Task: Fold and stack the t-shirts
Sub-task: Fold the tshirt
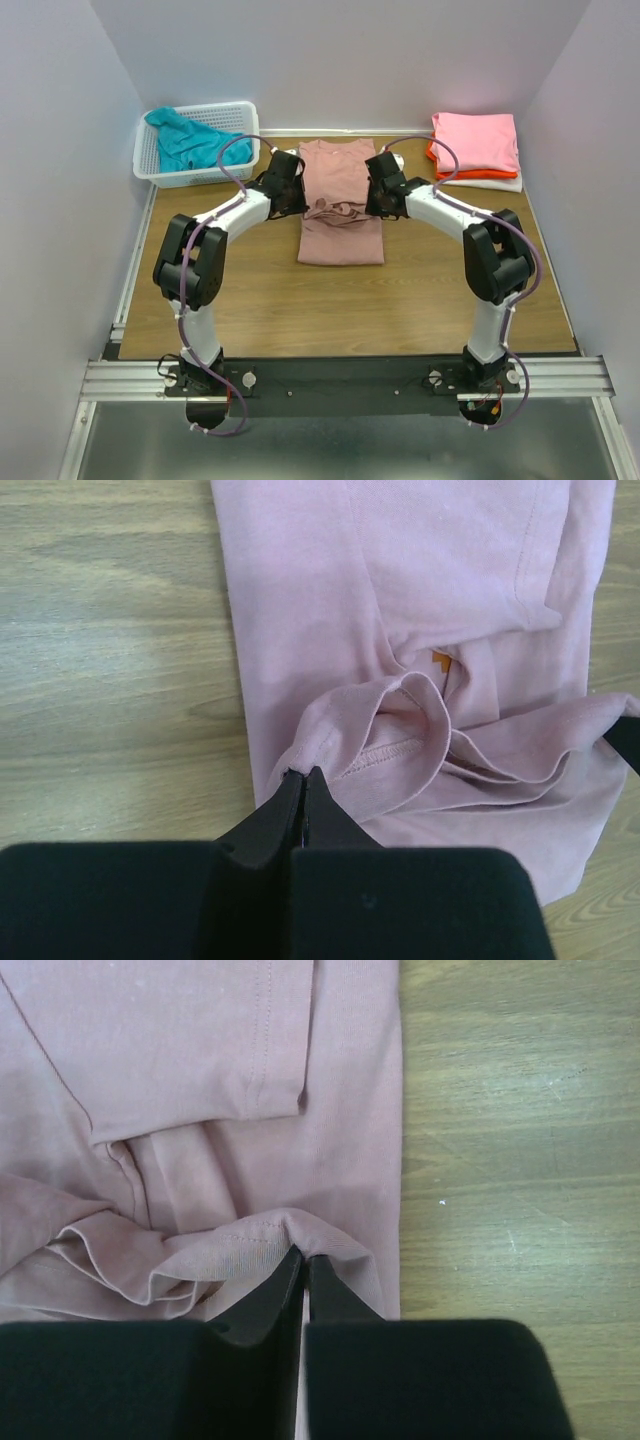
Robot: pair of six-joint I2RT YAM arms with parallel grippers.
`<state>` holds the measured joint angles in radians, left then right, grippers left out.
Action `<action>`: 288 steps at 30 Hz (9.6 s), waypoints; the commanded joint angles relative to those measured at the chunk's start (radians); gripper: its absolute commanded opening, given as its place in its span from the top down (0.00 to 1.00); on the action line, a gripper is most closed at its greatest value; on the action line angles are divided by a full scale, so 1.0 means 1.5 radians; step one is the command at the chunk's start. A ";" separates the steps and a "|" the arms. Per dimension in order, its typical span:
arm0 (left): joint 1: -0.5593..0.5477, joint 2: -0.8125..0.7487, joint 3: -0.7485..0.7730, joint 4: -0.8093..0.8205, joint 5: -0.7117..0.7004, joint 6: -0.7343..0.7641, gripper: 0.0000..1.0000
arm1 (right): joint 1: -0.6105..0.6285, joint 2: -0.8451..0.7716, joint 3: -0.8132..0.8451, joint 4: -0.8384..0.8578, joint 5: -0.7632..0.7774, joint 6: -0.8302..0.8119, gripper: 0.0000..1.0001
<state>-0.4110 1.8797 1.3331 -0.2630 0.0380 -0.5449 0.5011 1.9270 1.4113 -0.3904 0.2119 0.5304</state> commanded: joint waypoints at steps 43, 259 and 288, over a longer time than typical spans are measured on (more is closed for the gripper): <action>-0.050 -0.207 -0.369 0.134 0.051 -0.090 0.33 | -0.012 -0.287 -0.374 0.064 -0.137 0.066 0.01; 0.040 -0.062 -0.011 0.123 0.037 -0.046 0.02 | -0.112 -0.056 -0.022 0.158 -0.276 -0.026 0.00; 0.053 0.155 0.081 0.136 0.104 -0.029 0.02 | -0.114 0.179 0.119 0.170 -0.362 -0.016 0.00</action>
<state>-0.3393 2.0914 1.4731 -0.0502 0.1940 -0.6022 0.3363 2.1490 1.5726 -0.1333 -0.3122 0.5175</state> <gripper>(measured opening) 0.983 0.996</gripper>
